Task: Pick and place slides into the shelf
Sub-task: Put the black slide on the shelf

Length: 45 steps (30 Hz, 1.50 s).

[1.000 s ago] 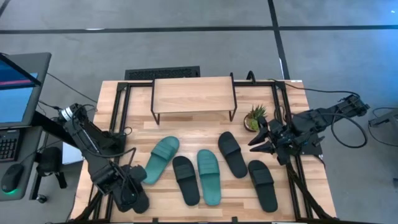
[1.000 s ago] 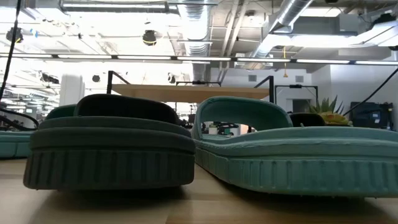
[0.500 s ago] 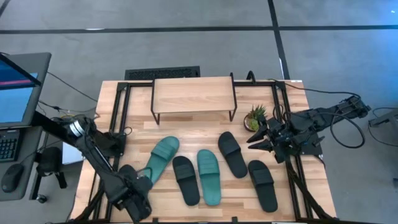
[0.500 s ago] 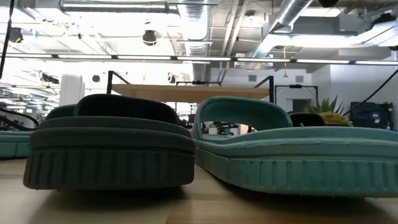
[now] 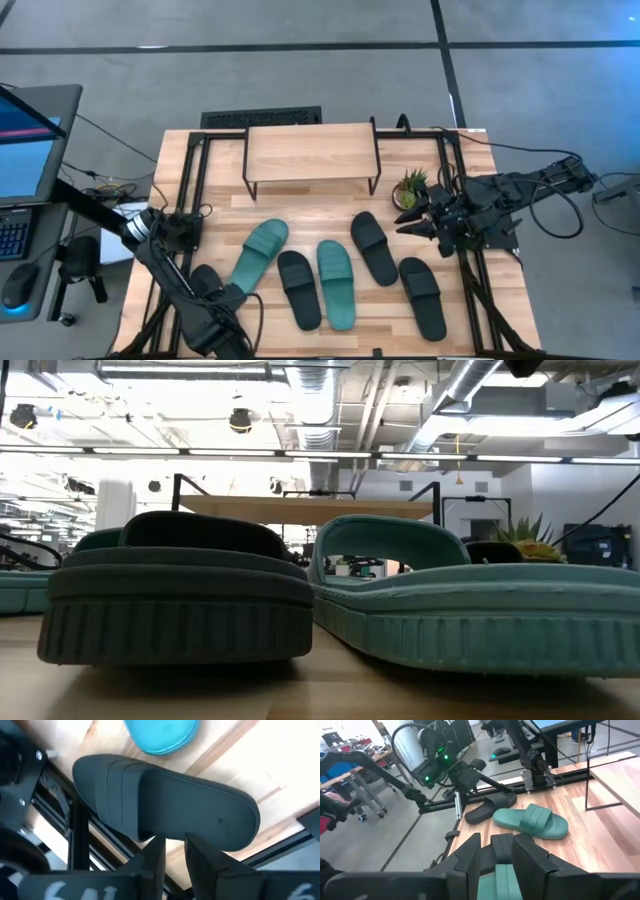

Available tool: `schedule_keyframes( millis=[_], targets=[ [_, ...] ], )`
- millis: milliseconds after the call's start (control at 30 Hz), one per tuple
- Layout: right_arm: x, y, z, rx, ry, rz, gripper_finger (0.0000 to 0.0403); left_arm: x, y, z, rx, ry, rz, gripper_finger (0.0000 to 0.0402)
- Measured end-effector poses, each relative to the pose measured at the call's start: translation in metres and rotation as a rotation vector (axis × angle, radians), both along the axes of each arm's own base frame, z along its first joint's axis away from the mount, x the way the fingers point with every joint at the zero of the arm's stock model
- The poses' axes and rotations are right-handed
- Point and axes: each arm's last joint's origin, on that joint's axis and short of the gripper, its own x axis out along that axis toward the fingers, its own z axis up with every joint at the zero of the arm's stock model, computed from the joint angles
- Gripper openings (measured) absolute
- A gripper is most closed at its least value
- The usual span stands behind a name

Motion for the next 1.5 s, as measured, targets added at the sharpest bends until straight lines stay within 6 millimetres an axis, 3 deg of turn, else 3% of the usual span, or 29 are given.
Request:
schedule_keyframes(
  millis=[567, 767, 1200, 1333, 1500],
  targets=[
    [0.003, -0.01, 0.0, 0.077, 0.019, -0.062, 0.0098, 0.0, 0.001, 0.001, -0.018, 0.02, -0.004, 0.0075],
    [0.004, -0.013, 0.0, 0.082, 0.019, -0.081, 0.0098, -0.004, 0.006, -0.013, 0.032, 0.06, -0.004, 0.0078],
    [0.004, -0.015, 0.0, 0.082, 0.019, -0.095, 0.0098, -0.006, 0.009, -0.019, 0.019, 0.098, -0.095, 0.0161],
    [0.004, -0.015, 0.0, 0.081, 0.019, -0.095, 0.0098, -0.007, 0.01, -0.02, 0.032, 0.109, -0.097, 0.0169],
    [0.004, -0.015, 0.0, 0.081, 0.019, -0.095, 0.0098, -0.012, 0.009, -0.04, -0.034, 0.158, -0.112, 0.0166]
  ],
)
